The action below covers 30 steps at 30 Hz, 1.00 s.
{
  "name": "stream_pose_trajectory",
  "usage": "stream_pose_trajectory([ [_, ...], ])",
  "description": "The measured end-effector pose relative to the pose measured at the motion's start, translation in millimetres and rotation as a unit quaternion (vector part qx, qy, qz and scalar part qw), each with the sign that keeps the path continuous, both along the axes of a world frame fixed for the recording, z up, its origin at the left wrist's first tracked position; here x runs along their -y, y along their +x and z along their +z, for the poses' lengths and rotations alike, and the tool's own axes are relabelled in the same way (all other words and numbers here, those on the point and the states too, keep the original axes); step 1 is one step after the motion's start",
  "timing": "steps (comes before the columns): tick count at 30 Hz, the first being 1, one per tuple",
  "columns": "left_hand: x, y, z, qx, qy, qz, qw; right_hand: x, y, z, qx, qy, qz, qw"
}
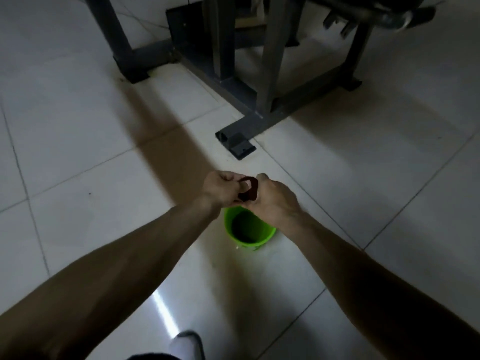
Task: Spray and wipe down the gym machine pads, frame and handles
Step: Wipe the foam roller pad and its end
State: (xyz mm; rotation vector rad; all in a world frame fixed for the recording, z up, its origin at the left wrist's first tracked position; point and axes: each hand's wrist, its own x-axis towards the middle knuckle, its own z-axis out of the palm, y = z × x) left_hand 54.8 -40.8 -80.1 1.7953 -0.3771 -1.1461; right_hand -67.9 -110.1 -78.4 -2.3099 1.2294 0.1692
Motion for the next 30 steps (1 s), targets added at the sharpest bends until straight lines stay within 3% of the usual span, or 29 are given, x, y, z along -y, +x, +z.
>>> stream_pose_trajectory([
  [1,-0.4,-1.6,-2.2,-0.006,0.013,0.011,1.0,-0.4,-1.4,-4.3,0.015,0.012,0.003,1.0],
  [3,-5.3,-2.2,-7.2,0.013,0.009,0.014,1.0,-2.5,-3.8,-14.4,0.121,0.139,-0.041,0.982],
  [5,-11.0,-2.4,-5.7,0.065,-0.053,-0.006,0.996,-5.4,-4.4,-14.7,0.243,0.295,-0.132,0.915],
  [7,-18.0,-2.8,-8.7,0.204,-0.156,-0.061,0.964,-6.5,-0.7,-12.0,0.282,0.382,-0.242,0.846],
  [8,-20.1,-3.7,-13.8,0.303,-0.188,-0.108,0.928,-5.8,1.1,-10.4,0.285,0.416,-0.295,0.812],
  [10,-24.0,-3.8,-22.9,0.513,-0.183,-0.19,0.817,-5.1,5.6,-9.3,0.292,0.5,-0.361,0.731],
  [12,-25.7,-1.4,-25.4,0.63,-0.163,-0.218,0.727,-4.5,9.6,-6.1,0.29,0.565,-0.37,0.678],
  [14,-26.3,3.4,-27.3,0.633,-0.156,-0.216,0.727,-8.1,11.8,-3.5,0.267,0.572,-0.349,0.693],
  [16,-23.9,8.2,-27.8,0.624,-0.142,-0.202,0.742,-11.8,14.9,-3.2,0.246,0.545,-0.32,0.735],
  [21,-18.6,11.9,-32.8,0.647,-0.155,-0.197,0.72,-19.7,17.3,-10.1,0.191,0.427,-0.28,0.838],
  [26,-16.1,6.8,-46.0,0.605,-0.115,-0.199,0.763,-18.7,16.6,-32.7,0.157,0.28,-0.232,0.918],
  [30,-16.5,1.3,-46.7,0.543,-0.094,-0.203,0.809,-14.9,18.7,-48.1,0.159,0.207,-0.193,0.946],
])
